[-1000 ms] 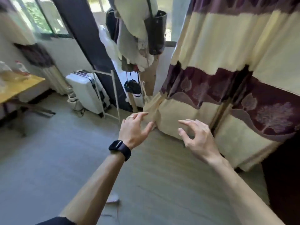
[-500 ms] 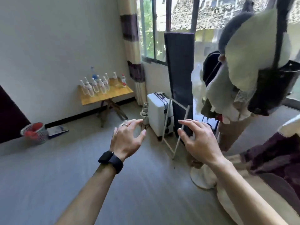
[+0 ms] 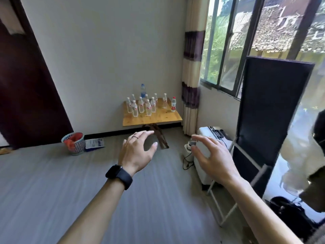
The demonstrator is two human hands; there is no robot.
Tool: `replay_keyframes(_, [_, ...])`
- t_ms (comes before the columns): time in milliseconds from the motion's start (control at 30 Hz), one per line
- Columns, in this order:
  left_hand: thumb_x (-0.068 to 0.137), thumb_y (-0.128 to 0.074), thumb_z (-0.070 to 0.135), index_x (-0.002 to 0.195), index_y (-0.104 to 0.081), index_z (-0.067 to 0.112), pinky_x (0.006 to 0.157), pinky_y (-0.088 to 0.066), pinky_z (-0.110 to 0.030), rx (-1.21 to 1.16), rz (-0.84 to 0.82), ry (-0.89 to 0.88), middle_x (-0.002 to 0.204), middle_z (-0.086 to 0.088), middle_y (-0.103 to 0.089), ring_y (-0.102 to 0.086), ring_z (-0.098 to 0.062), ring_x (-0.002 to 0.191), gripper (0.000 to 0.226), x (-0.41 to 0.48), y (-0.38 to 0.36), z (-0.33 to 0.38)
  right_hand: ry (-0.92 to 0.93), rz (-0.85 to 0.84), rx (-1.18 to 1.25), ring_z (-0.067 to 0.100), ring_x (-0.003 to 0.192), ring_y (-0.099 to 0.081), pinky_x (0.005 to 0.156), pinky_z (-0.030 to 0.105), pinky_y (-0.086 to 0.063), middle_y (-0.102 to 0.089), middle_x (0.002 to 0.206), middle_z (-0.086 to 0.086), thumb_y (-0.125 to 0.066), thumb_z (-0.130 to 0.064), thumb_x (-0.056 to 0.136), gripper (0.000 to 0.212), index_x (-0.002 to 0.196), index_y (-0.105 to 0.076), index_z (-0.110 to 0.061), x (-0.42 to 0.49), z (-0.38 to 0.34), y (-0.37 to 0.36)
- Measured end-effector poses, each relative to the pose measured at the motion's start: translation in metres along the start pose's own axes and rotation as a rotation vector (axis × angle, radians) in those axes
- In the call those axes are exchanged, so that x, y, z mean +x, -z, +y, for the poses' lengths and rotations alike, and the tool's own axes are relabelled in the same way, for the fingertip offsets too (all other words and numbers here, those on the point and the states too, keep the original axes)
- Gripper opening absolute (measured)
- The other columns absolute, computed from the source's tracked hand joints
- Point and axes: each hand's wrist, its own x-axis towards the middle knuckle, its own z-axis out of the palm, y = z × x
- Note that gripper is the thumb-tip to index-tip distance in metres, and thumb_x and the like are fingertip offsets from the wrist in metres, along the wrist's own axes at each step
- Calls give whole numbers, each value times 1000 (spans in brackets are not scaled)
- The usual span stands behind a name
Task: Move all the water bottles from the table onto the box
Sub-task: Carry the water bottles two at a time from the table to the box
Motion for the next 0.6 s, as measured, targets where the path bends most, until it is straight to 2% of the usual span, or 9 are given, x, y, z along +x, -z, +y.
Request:
replay_keyframes(167, [83,-52,54,128,-59,36,105,-41,-44,-36,-14,19,134,7,-60,-54,-19,124,49,91,-41,-26,-4,0,17,7,132,-43,100,13,-24,-59,132,-15,-63,-41,94,35,129,-62,-37,89,33,-37])
replay_keyframes(267, [82,-51,56,127,-59,37,105,-41,-45,-32,-33,17,133,10,-59,-53,-17,125,49,146,-72,-43,-29,4,34,7,129,-45,94,-2,-18,-60,130,-16,-64,-40,93,35,128,-63,-37,143,60,-65])
replay_keyframes(300, [82,-50,57,127,-59,38,105,-41,-44,-32,-39,22,133,10,-59,-53,-17,125,50,165,-83,-50,-32,5,44,7,128,-46,93,-4,-19,-61,128,-17,-65,-40,93,35,128,-63,-37,162,70,-75])
replay_keyframes(333, [81,-48,57,127,-60,38,105,-41,-44,-33,-42,25,133,10,-60,-53,-16,125,50,185,-94,-56,-29,8,53,7,126,-47,94,-1,-21,-61,128,-18,-65,-40,93,35,128,-64,-37,181,80,-85])
replay_keyframes(467, [82,-51,53,126,-62,35,105,-42,-39,-33,-33,47,131,8,-61,-56,-17,121,49,263,-135,-80,-4,12,92,10,123,-52,102,25,-39,-62,127,-18,-65,-40,93,33,126,-63,-39,261,124,-124])
replay_keyframes(600, [82,-53,49,128,-62,30,104,-39,-29,-52,-50,121,132,6,-61,-55,-17,121,50,335,-162,-103,-2,9,123,10,121,-53,103,33,-44,-63,125,-20,-64,-39,93,32,125,-64,-39,342,160,-158])
